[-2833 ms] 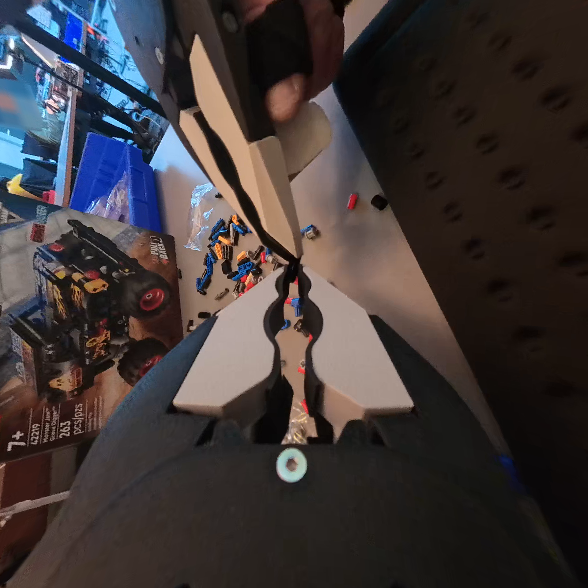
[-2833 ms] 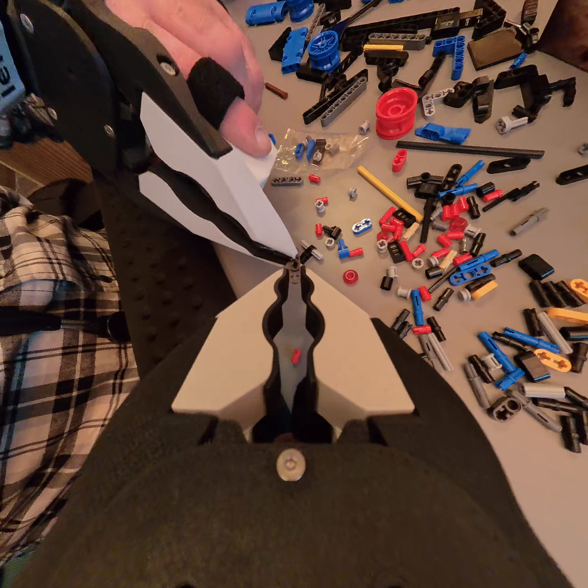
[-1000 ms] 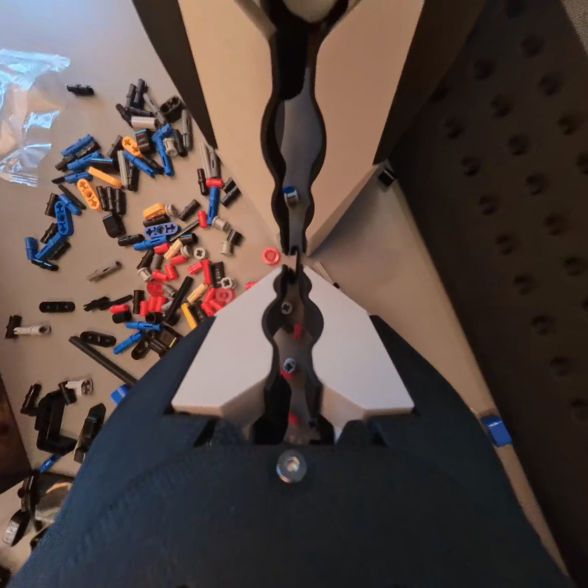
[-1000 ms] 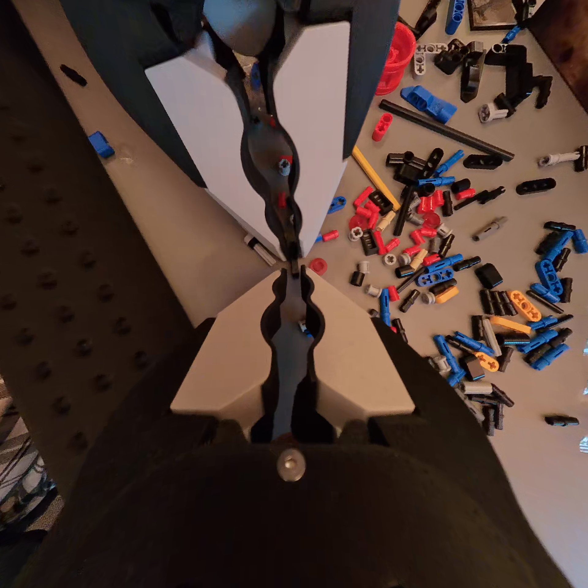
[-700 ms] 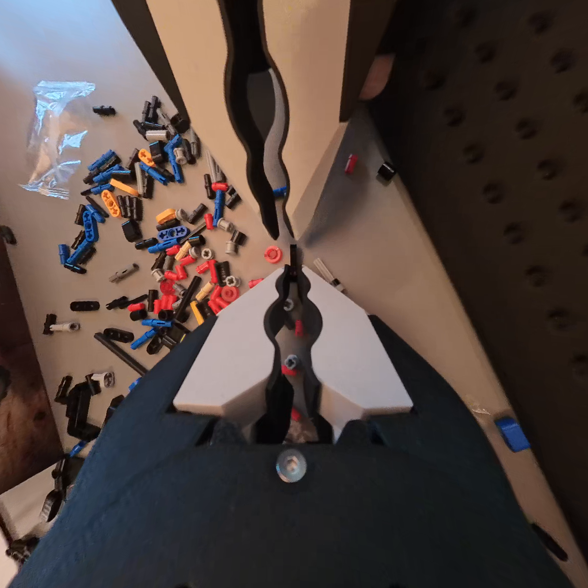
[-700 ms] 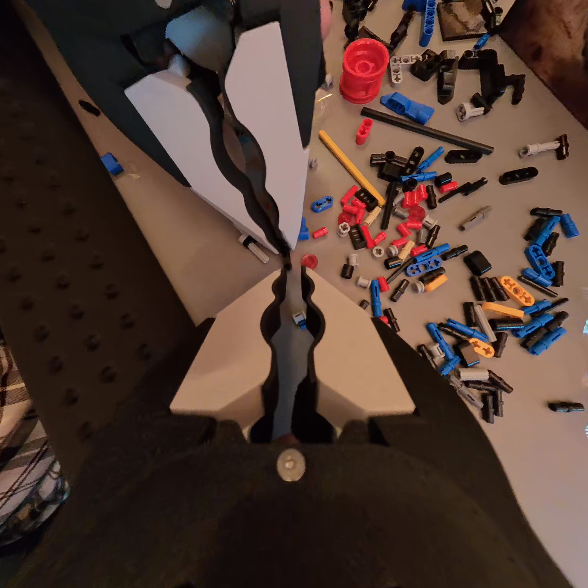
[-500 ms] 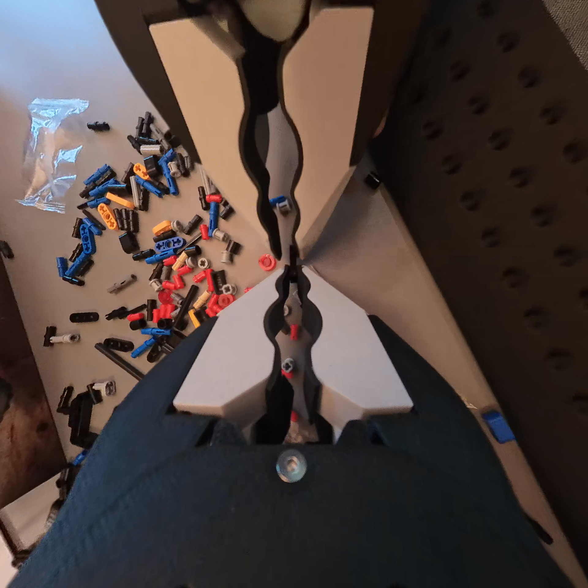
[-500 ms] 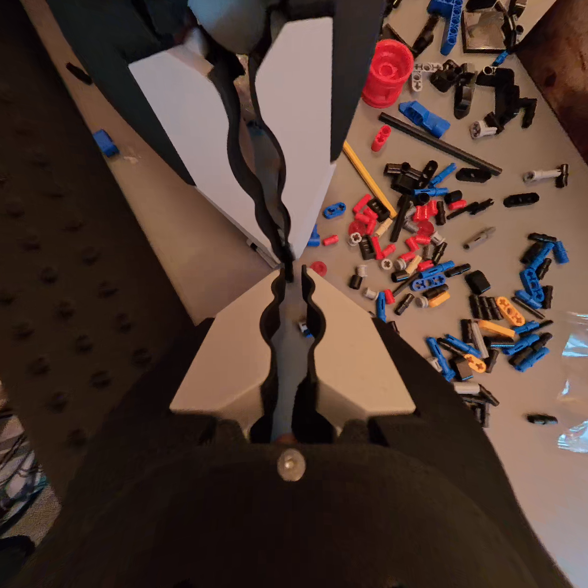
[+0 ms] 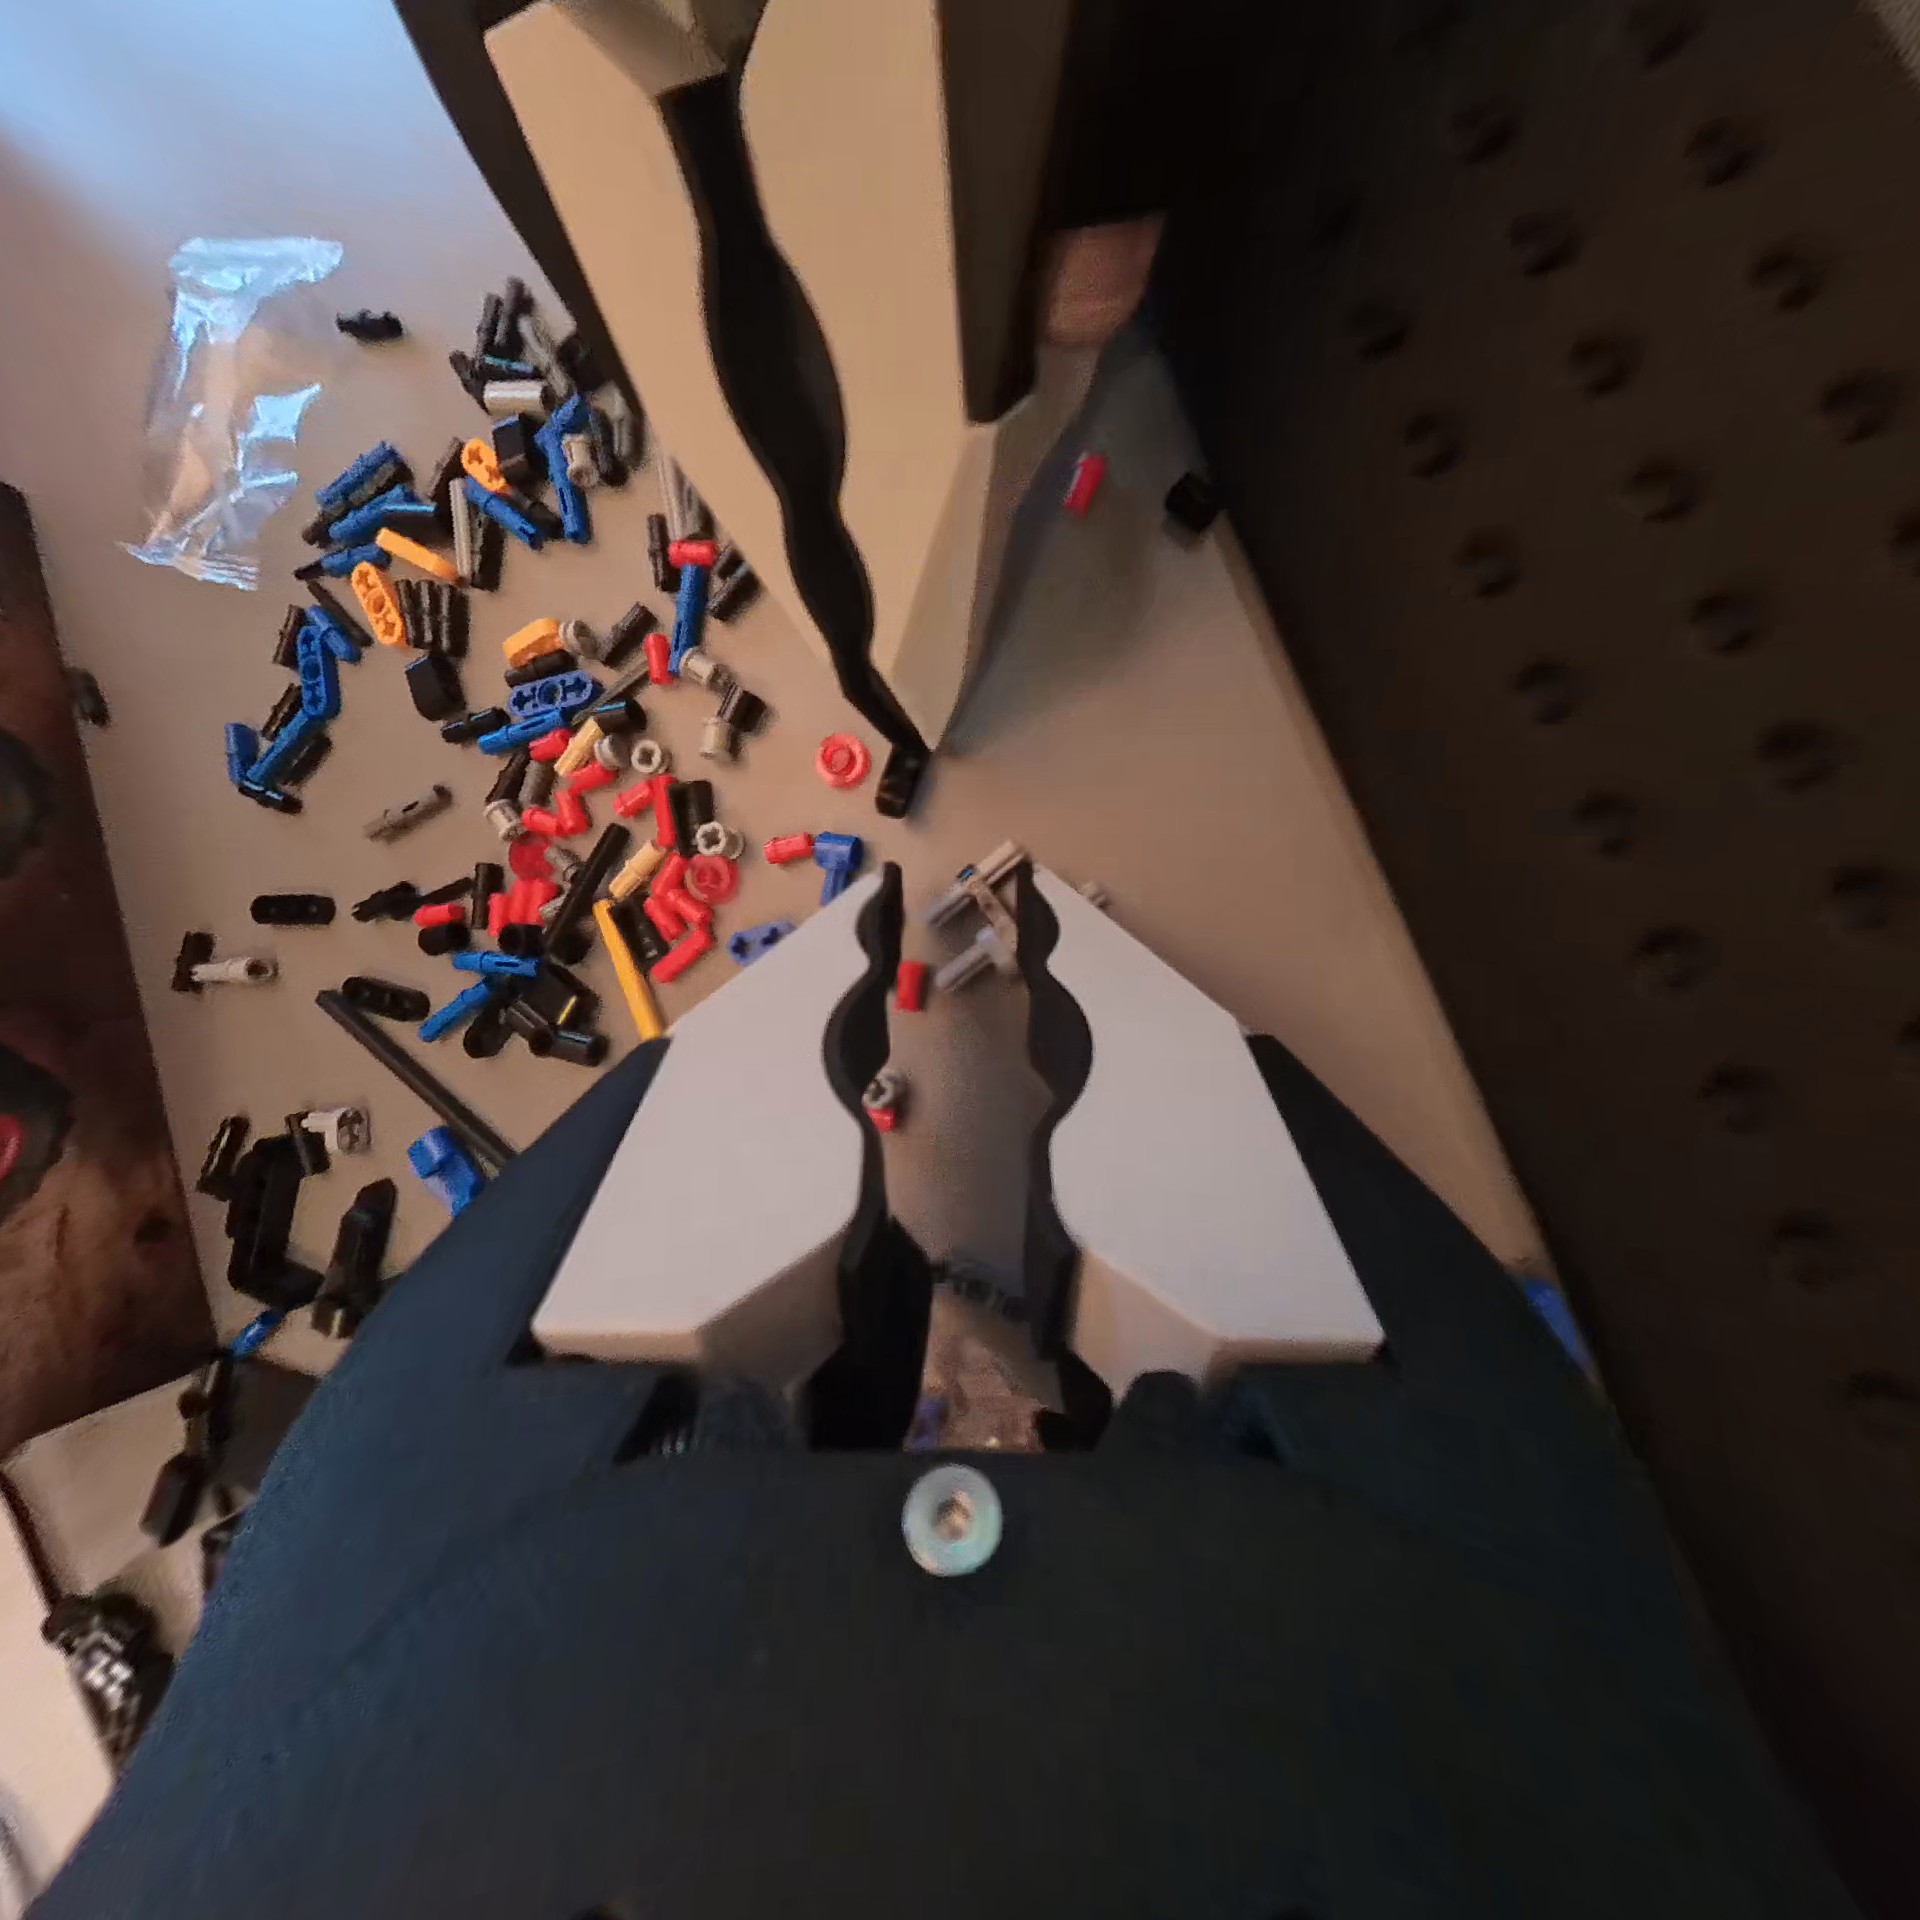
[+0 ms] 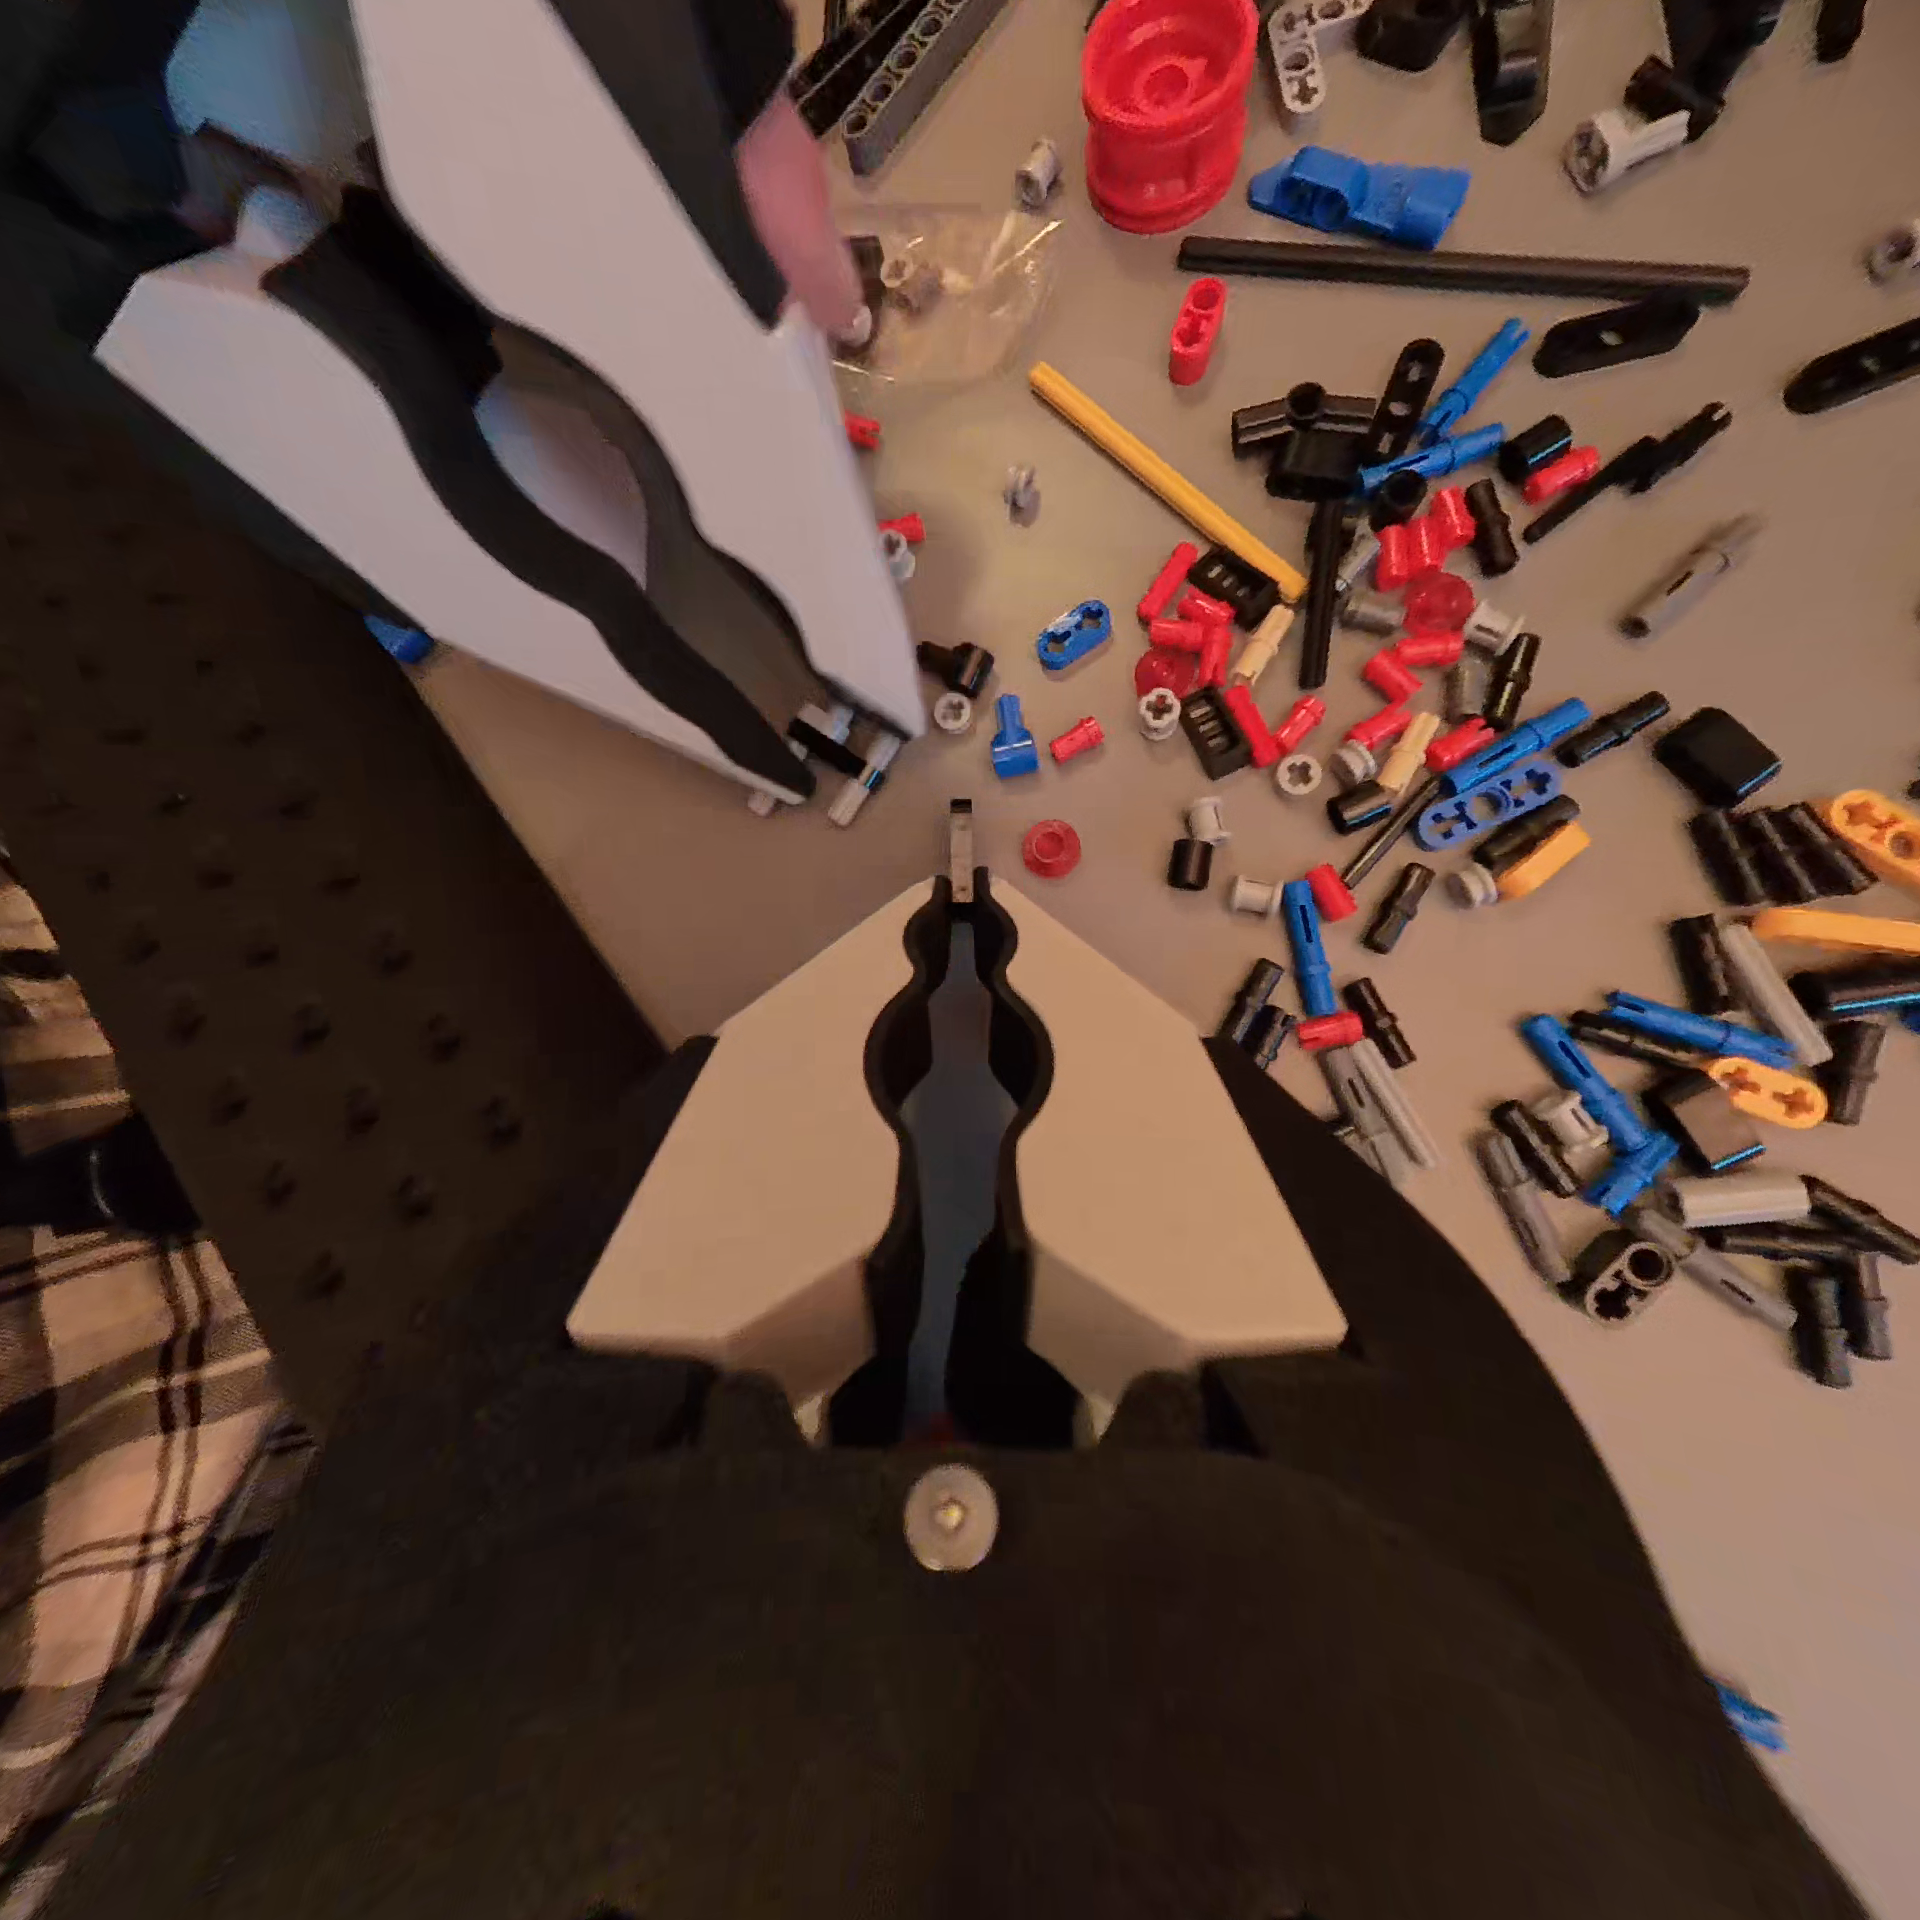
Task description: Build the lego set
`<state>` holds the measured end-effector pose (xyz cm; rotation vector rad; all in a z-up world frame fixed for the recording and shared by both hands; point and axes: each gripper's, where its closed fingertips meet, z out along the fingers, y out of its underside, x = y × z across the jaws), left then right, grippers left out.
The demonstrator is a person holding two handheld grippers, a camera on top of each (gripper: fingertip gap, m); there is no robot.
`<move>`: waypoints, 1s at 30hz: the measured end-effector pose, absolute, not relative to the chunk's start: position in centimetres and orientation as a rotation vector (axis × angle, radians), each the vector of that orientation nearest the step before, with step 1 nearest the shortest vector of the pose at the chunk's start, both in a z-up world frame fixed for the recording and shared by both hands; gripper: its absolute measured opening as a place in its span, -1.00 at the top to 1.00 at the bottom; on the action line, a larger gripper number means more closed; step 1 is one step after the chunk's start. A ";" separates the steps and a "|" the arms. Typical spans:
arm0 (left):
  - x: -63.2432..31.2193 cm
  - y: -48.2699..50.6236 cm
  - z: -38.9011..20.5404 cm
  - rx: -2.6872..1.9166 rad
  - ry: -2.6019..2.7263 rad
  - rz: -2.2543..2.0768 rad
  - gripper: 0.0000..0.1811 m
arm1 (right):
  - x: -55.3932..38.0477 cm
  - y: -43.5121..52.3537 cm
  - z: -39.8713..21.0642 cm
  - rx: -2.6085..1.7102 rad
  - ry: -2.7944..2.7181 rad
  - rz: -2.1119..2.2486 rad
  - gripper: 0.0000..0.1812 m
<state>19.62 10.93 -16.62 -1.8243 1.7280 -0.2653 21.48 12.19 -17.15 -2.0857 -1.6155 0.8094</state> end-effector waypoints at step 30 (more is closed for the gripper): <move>19.2 8.2 -16.2 -1.616 1.991 -0.257 0.67 | 22.9 10.2 -17.3 -2.157 -1.568 0.738 0.97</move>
